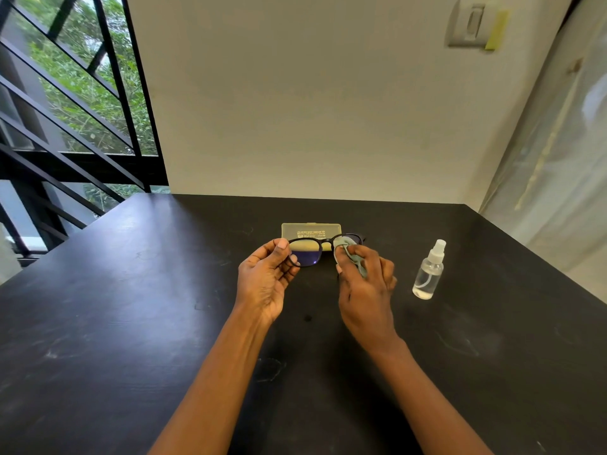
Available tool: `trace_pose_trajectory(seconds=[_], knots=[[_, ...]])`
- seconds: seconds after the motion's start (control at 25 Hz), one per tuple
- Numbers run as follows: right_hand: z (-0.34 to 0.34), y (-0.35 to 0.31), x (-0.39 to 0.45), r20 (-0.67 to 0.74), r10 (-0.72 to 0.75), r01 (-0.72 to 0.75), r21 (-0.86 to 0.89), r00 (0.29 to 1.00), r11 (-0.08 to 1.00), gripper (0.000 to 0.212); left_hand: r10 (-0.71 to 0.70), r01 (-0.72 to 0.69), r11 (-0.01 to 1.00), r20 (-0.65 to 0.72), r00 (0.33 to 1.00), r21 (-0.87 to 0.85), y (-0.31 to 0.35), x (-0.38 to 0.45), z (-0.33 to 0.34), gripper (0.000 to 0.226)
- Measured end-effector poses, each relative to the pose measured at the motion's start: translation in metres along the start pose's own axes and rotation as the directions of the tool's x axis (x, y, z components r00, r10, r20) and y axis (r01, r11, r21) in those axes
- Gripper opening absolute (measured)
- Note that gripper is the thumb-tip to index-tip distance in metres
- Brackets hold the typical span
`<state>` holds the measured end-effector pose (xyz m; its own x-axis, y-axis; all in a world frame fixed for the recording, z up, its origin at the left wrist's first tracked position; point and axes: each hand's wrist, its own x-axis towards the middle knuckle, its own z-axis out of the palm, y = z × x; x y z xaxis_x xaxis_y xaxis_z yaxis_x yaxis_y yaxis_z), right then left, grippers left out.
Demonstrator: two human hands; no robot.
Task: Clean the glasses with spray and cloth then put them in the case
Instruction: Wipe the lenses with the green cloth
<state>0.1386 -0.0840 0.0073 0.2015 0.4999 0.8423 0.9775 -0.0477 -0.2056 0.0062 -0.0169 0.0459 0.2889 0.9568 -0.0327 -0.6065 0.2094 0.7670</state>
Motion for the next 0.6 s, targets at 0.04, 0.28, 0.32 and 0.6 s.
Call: trace_pose_trajectory(seconds=[0.04,0.28,0.32,0.6], knots=[[-0.0001,0.0016,-0.0014,-0.002,0.013,-0.013,0.035,1.000,0.999,0.042,-0.003,0.003,1.000,0.000,1.000,-0.001,-0.0001,-0.0001,0.0002,0.008],[-0.0043,0.0087,0.0019,-0.019,0.060,-0.057,0.135,0.998,0.989,0.044,-0.026,0.026,1.000,0.000,1.000,-0.008,-0.0011,-0.0001,-0.0001,0.008],[-0.0051,0.0090,0.0027,-0.025,0.054,-0.051,0.133,0.998,0.990,0.044,-0.026,0.026,1.000,-0.001,1.000,-0.007,-0.0012,-0.0001,-0.0004,0.008],[-0.0033,0.0108,0.0075,-0.019,0.119,-0.117,0.084,0.993,0.990,0.040,-0.023,0.023,1.000,0.002,1.000,0.012,-0.0020,-0.0009,-0.0025,0.009]])
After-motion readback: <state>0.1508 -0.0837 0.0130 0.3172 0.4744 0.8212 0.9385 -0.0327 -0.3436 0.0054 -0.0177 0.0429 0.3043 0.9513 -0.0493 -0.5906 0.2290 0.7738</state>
